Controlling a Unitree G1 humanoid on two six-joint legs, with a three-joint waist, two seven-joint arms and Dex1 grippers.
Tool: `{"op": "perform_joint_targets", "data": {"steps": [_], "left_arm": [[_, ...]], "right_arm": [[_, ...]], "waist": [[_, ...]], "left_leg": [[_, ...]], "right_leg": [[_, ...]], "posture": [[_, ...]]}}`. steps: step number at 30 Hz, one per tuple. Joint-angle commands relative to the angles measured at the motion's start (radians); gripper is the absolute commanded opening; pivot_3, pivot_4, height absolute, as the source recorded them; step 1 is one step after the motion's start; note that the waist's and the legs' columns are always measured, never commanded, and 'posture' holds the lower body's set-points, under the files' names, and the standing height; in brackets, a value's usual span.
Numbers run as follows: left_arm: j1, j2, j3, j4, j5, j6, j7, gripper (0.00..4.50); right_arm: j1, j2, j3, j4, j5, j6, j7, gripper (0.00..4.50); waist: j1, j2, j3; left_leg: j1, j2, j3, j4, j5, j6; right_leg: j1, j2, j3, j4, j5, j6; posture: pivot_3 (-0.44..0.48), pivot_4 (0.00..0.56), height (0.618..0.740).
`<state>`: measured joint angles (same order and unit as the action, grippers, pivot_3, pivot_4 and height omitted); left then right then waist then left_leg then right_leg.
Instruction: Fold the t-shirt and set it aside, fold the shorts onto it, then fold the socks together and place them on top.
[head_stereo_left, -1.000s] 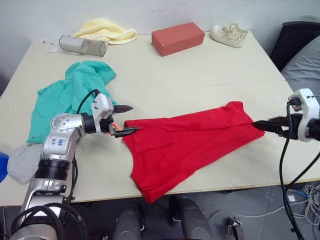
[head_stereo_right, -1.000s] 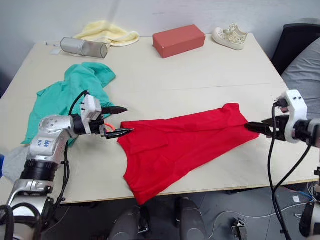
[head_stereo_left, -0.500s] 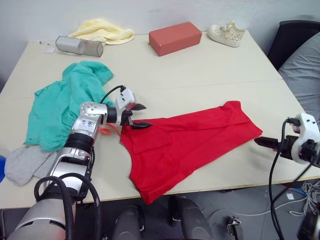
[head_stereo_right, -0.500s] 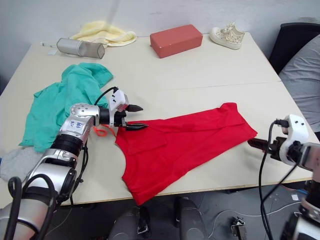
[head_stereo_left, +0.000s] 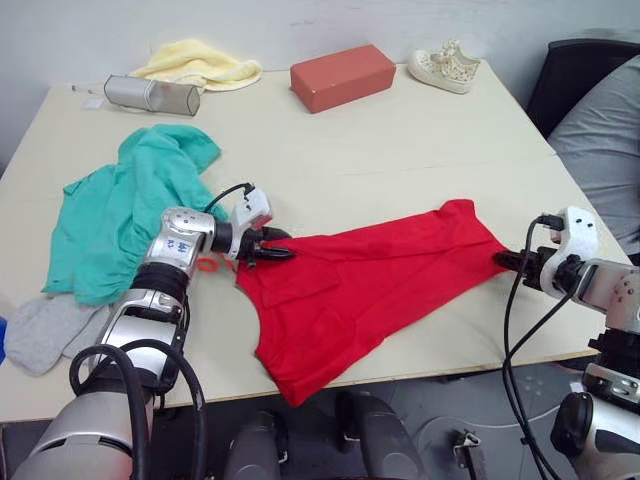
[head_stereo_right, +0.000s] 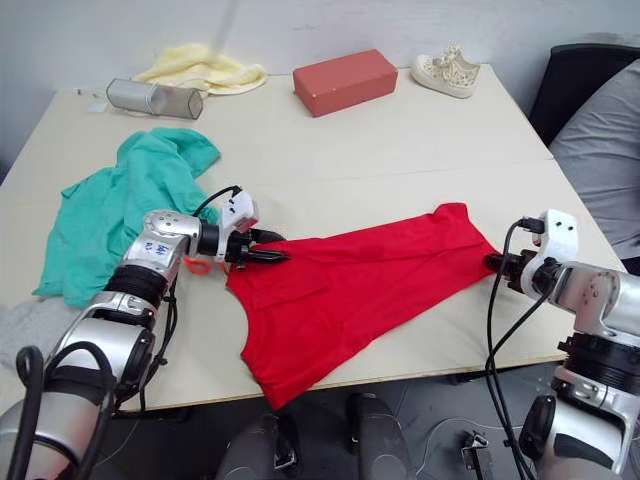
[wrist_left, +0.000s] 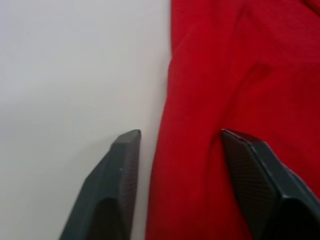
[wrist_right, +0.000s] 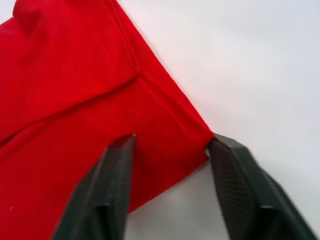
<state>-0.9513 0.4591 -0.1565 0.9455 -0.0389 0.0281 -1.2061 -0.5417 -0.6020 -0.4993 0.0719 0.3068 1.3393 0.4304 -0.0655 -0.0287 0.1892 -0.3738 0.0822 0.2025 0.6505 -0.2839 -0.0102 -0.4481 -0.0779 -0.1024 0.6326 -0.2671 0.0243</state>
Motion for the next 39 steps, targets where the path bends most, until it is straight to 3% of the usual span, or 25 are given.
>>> {"op": "perform_joint_targets", "data": {"steps": [1,3,4,5,9,13,19,23,29,32,36,39], "left_arm": [[0.045,0.021,0.019,-0.104,-0.023,0.051,-0.028,1.07],[0.075,0.030,0.023,-0.169,-0.032,0.089,-0.028,0.43],[0.097,0.038,0.026,-0.216,-0.039,0.112,-0.028,0.10],[0.113,0.044,0.028,-0.252,-0.044,0.131,-0.027,0.04],[0.207,0.073,0.054,-0.451,-0.080,0.265,0.001,0.04],[0.316,0.092,0.106,-0.634,-0.122,0.394,0.078,0.04],[0.558,0.123,0.182,-1.067,-0.194,0.697,0.238,0.04],[0.668,0.105,0.220,-1.277,-0.238,0.842,0.351,0.04],[0.748,0.071,0.251,-1.388,-0.296,0.928,0.459,0.04],[0.762,0.044,0.284,-1.392,-0.341,0.937,0.484,0.74],[0.763,0.102,0.269,-1.373,-0.354,0.875,0.439,2.05],[0.717,0.148,0.282,-1.311,-0.383,0.804,0.368,2.95]], "right_arm": [[-0.021,-0.024,0.032,0.008,0.032,-0.019,0.024,0.76],[-0.032,-0.036,0.047,0.019,0.034,-0.033,0.027,0.07],[-0.042,-0.046,0.062,0.026,0.033,-0.048,0.035,0.00],[-0.048,-0.054,0.073,0.032,0.033,-0.059,0.041,0.00],[-0.102,-0.087,0.150,0.089,0.008,-0.161,0.056,0.00],[-0.165,-0.148,0.347,0.185,-0.101,-0.384,0.117,0.00],[-0.384,-0.070,0.481,0.481,-0.190,-0.622,0.123,0.00],[-0.464,-0.033,0.522,0.661,-0.238,-0.758,0.130,0.00],[-0.494,-0.024,0.530,0.767,-0.258,-0.827,0.169,0.00],[-0.480,-0.035,0.505,0.746,-0.242,-0.837,0.196,0.73],[-0.433,-0.084,0.493,0.646,-0.214,-0.774,0.294,2.17],[-0.348,-0.158,0.474,0.466,-0.140,-0.621,0.416,3.17]], "waist": [[-0.003,0.000,0.000],[-0.008,0.000,0.000],[-0.008,0.000,0.000],[-0.012,0.000,0.000],[-0.020,0.000,0.000],[-0.021,0.000,0.000],[-0.026,0.000,0.000],[-0.017,0.000,0.000],[-0.004,0.000,0.000],[-0.003,0.000,0.000],[-0.002,0.000,0.000],[0.001,0.000,0.000]], "left_leg": [[0.000,0.000,0.000,0.000,0.000,0.000],[0.000,0.000,-0.001,0.000,0.000,-0.001],[0.000,0.000,-0.001,0.000,0.000,-0.001],[0.000,0.000,-0.001,0.000,0.000,-0.001],[0.000,0.001,0.000,0.000,0.001,0.000],[0.002,0.002,0.001,-0.001,0.001,-0.001],[0.003,0.002,0.002,-0.002,0.002,-0.003],[0.003,0.002,0.002,-0.002,0.003,-0.003],[0.002,0.001,0.002,-0.001,0.002,-0.002],[0.002,0.001,0.001,-0.001,0.002,-0.002],[0.002,0.002,0.001,-0.002,0.003,-0.003],[0.002,0.002,0.000,-0.002,0.002,-0.003]], "right_leg": [[0.000,0.000,0.000,0.001,0.000,0.000],[0.000,0.000,0.001,0.002,-0.001,-0.001],[0.000,0.000,0.001,0.002,-0.001,-0.001],[0.000,-0.001,0.001,0.003,-0.001,-0.001],[-0.001,-0.001,0.002,0.004,-0.001,-0.001],[-0.001,-0.001,0.004,0.005,-0.001,0.000],[-0.002,0.000,0.006,0.006,-0.001,-0.001],[-0.002,0.000,0.007,0.006,-0.002,-0.001],[-0.002,-0.003,0.008,0.005,-0.001,0.000],[-0.002,-0.002,0.008,0.005,-0.001,0.000],[-0.002,-0.001,0.007,0.005,-0.001,0.000],[-0.002,-0.002,0.007,0.005,-0.001,0.000]], "posture": [[0.000,0.150,0.740],[0.000,0.150,0.740],[0.000,0.150,0.740],[0.000,0.150,0.740],[0.000,0.150,0.740],[0.000,0.150,0.740],[0.000,0.150,0.740],[0.000,0.150,0.740],[0.000,0.150,0.740],[0.000,0.150,0.740],[0.000,0.150,0.740],[0.000,0.150,0.740]]}}
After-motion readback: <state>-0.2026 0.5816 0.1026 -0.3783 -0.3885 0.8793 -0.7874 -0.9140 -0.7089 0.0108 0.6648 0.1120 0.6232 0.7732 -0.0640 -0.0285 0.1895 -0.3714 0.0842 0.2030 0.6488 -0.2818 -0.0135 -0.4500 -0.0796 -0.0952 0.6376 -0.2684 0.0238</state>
